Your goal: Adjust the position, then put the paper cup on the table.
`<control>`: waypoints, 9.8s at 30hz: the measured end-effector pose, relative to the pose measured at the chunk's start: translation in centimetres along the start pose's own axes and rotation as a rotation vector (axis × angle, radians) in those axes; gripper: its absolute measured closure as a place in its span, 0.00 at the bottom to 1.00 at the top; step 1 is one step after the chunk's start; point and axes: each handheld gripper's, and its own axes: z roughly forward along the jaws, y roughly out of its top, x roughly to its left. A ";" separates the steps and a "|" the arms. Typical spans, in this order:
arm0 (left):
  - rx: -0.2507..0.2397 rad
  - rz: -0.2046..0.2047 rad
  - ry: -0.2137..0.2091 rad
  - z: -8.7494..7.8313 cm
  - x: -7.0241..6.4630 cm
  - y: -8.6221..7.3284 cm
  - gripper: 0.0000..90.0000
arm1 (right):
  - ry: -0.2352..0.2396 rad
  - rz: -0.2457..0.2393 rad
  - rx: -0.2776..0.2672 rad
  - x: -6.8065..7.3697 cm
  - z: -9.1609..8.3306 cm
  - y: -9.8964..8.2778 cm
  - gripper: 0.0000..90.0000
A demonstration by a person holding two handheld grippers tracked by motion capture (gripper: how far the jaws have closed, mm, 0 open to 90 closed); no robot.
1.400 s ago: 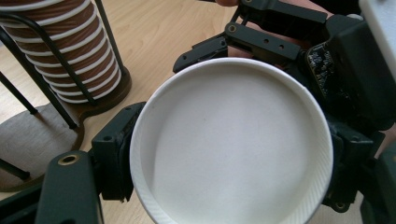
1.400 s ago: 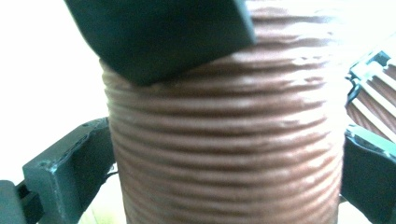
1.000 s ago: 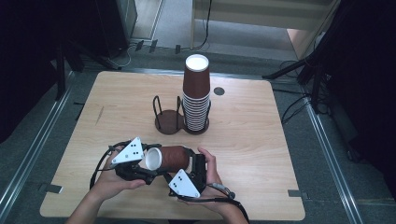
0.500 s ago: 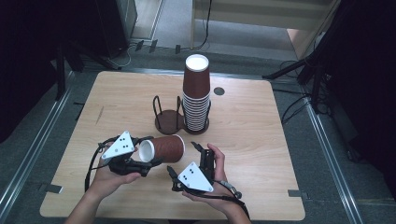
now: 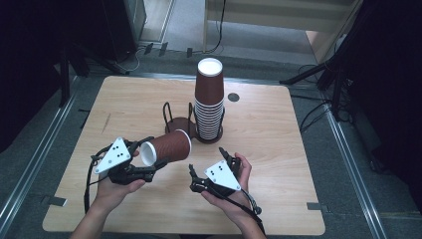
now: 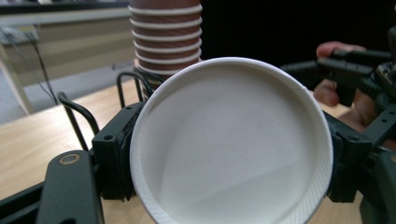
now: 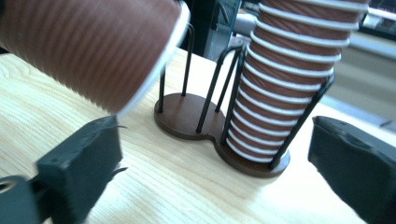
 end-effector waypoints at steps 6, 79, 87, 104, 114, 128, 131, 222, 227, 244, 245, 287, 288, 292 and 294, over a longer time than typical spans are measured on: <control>-0.057 -0.001 0.034 -0.1 -0.1 -0.2 0.26 | 0.070 0.129 -0.003 -0.4 -0.1 0.1 0.05; -0.261 -0.050 -0.004 2.7 -2.6 -2.2 0.26 | 0.210 1.688 -0.020 1.0 1.4 2.8 0.00; -0.263 -0.042 -0.016 2.8 -2.7 -2.2 0.26 | 0.205 1.701 -0.025 0.9 1.7 2.7 0.00; -0.254 -0.026 -0.070 3.2 -3.4 -2.4 0.27 | 0.243 1.723 -0.019 0.6 2.4 2.5 0.00; -0.250 -0.027 -0.092 3.2 -3.4 -2.4 0.27 | 0.262 1.728 -0.015 0.4 2.7 2.3 0.00; -0.252 -0.028 -0.103 3.2 -3.3 -2.5 0.26 | 0.304 1.763 -0.017 0.4 3.1 2.0 0.04; -0.253 -0.035 -0.101 3.2 -3.3 -2.5 0.26 | 0.298 1.763 -0.018 0.3 3.0 2.0 0.06; -0.060 -0.282 0.198 -3.3 1.8 -7.2 0.09 | 0.020 1.086 -0.239 -5.0 0.6 1.2 0.14; -0.043 -0.287 0.238 -4.7 2.5 -8.0 0.09 | 0.012 1.042 -0.260 -5.7 0.5 0.9 0.14; 0.018 -0.341 0.372 -7.0 5.1 -9.9 0.03 | -0.168 0.815 -0.285 -8.0 0.9 0.1 0.14; 0.023 -0.334 0.382 -7.0 5.1 -10.0 0.03 | -0.172 0.802 -0.282 -8.1 0.9 0.1 0.13; 0.126 -0.325 0.466 -6.7 6.0 -10.9 0.00 | -0.440 0.350 -0.206 -14.2 4.9 -0.5 0.13; 0.127 -0.327 0.461 -6.7 6.0 -10.9 0.00 | -0.443 0.342 -0.199 -14.3 4.9 -0.6 0.13; 0.147 -0.312 0.459 -6.6 6.0 -10.8 0.00 | -0.446 0.306 -0.178 -14.8 5.4 -1.1 0.13; 0.150 -0.311 0.460 -6.6 6.0 -10.8 0.00 | -0.464 0.297 -0.166 -15.1 5.7 -1.4 0.13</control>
